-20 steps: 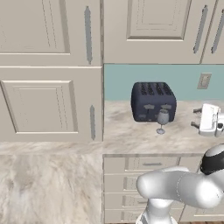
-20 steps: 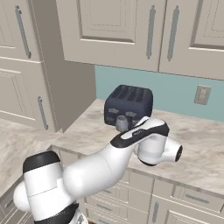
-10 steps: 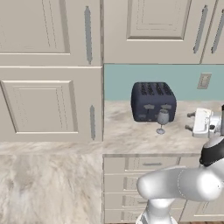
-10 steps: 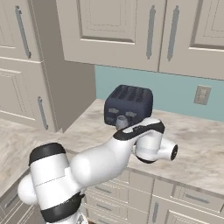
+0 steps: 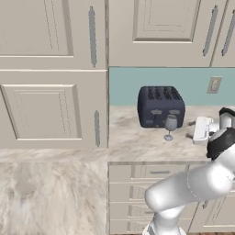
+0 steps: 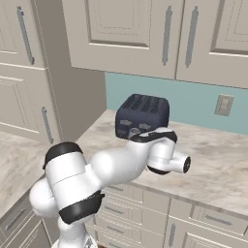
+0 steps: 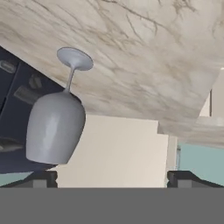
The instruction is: Retrieve the wine glasses from the counter and place one next to each plate.
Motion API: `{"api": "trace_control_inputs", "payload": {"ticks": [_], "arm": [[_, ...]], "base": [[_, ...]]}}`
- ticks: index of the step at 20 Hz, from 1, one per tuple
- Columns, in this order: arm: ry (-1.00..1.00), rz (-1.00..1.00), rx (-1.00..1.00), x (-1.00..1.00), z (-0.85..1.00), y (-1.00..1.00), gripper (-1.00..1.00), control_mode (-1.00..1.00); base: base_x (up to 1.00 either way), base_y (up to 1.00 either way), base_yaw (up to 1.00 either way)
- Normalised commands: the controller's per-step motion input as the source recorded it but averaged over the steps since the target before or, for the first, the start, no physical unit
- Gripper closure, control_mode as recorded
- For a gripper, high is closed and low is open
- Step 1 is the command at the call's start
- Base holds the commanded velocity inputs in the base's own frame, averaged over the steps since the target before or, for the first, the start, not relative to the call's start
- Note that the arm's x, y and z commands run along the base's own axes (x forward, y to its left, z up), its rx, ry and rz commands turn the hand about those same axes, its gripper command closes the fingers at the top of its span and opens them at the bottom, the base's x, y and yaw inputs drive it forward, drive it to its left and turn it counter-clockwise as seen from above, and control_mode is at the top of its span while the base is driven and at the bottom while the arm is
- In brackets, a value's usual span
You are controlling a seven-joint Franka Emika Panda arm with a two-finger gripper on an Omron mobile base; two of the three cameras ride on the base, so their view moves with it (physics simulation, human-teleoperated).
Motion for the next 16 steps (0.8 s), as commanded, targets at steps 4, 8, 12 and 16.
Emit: {"api": "trace_control_inputs", "payload": {"ticks": [4, 8, 12, 16], "arm": [[0.02, 0.04, 0.00, 0.34, -0.30, 0.00, -1.00, -1.00], [0.00, 0.03, 0.00, 0.29, -0.27, 0.00, -1.00, -1.00], [0.00, 0.05, 0.00, 0.21, -0.23, 0.00, -1.00, -1.00], [0.00, 0.05, 0.00, 0.13, -0.25, 0.00, -1.00, -1.00]], "base": [[0.00, 0.00, 0.00], [0.00, 0.00, 0.00], [0.00, 0.00, 0.00], [0.00, 0.00, 0.00]]}}
